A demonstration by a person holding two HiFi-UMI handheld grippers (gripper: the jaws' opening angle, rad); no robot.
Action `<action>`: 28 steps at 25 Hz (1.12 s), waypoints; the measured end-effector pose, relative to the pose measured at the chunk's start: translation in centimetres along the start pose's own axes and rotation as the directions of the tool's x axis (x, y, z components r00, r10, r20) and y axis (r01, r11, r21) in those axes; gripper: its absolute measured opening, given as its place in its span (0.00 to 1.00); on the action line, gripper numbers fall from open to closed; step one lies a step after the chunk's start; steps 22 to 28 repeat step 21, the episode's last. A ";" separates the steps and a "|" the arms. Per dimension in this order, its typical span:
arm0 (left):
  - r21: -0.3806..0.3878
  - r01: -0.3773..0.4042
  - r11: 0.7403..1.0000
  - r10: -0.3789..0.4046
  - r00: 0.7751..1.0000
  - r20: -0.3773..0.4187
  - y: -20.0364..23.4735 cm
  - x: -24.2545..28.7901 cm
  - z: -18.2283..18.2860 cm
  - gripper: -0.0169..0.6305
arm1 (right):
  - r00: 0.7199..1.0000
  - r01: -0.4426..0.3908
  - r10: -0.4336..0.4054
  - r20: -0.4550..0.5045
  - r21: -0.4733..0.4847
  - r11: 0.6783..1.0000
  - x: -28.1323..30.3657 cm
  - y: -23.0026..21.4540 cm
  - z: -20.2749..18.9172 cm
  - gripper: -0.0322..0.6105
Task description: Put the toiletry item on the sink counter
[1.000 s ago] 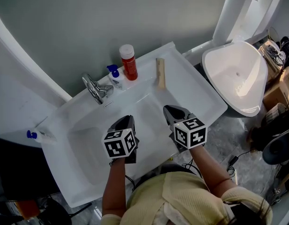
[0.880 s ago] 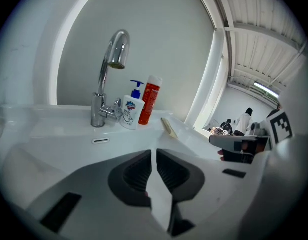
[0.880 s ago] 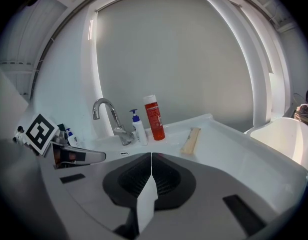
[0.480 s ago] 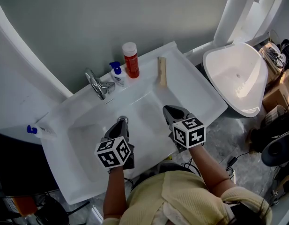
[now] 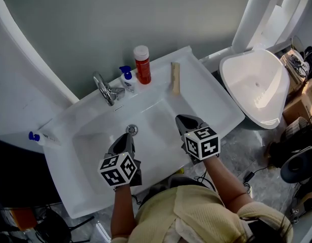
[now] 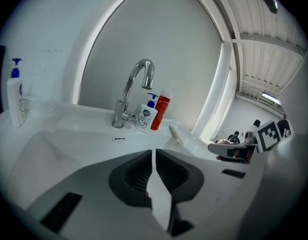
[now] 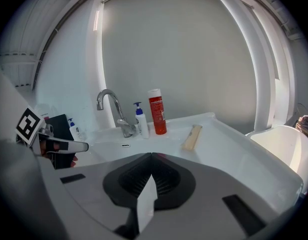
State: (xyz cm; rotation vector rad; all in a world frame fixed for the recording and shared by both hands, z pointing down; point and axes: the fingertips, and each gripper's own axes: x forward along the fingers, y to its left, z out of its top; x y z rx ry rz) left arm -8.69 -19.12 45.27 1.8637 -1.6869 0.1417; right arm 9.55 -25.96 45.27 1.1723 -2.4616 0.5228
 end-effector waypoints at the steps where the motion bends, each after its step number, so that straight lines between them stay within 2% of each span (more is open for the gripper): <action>1: 0.000 -0.001 1.000 0.001 1.000 0.001 0.0 0.0 0.0 0.11 | 1.000 0.000 0.000 0.000 -0.004 1.000 0.0 0.0 0.0 0.09; 28: -0.009 0.013 1.000 -0.013 1.000 0.007 -0.2 0.1 0.1 0.11 | 1.000 -0.008 0.007 -0.012 -0.073 0.997 1.3 -0.2 0.8 0.09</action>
